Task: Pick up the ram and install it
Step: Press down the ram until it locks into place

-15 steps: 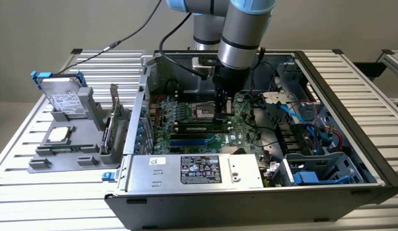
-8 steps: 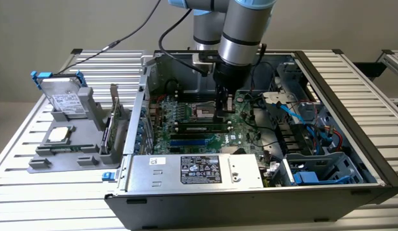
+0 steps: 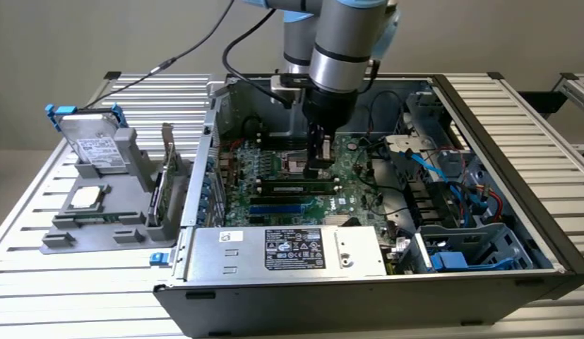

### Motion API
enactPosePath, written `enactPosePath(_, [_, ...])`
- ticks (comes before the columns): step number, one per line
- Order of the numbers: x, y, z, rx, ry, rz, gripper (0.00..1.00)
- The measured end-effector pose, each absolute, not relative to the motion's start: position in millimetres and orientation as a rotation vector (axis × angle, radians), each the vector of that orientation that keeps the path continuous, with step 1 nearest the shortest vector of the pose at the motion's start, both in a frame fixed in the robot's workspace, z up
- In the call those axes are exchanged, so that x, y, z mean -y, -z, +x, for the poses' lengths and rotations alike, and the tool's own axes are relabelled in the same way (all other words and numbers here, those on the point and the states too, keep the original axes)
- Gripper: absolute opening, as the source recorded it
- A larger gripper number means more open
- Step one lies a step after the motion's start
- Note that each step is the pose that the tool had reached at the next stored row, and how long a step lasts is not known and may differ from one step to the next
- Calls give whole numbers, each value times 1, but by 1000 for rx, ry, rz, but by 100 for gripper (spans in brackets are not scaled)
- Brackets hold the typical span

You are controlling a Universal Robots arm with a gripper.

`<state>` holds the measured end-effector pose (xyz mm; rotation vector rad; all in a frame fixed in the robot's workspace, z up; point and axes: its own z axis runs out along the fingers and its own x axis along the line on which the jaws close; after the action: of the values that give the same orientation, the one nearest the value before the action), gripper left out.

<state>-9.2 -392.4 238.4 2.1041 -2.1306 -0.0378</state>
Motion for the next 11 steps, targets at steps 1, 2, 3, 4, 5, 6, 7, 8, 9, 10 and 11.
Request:
enactPosePath(1, [392, -238, -13, 2130, 37, 2104, 10])
enactPosePath(2, [391, -238, -16, 2130, 36, 2103, 10])
enactPosePath(3, [391, -238, -19, 2130, 35, 2103, 10])
enactPosePath(4, [390, -238, -22, 2130, 35, 2103, 10])
enactPosePath(5, [390, -238, -25, 2129, 34, 2102, 10])
enactPosePath(6, [390, -238, -28, 2129, 34, 2102, 10])
enactPosePath(7, [389, -237, -31, 2129, 33, 2102, 10])
enactPosePath(8, [389, -237, -34, 2128, 32, 2101, 10])
enactPosePath(9, [389, -237, -37, 2128, 32, 2101, 10])
enactPosePath(10, [389, -236, -40, 2128, 31, 2101, 10])
enactPosePath(11, [389, -236, -43, 2128, 31, 2100, 10])
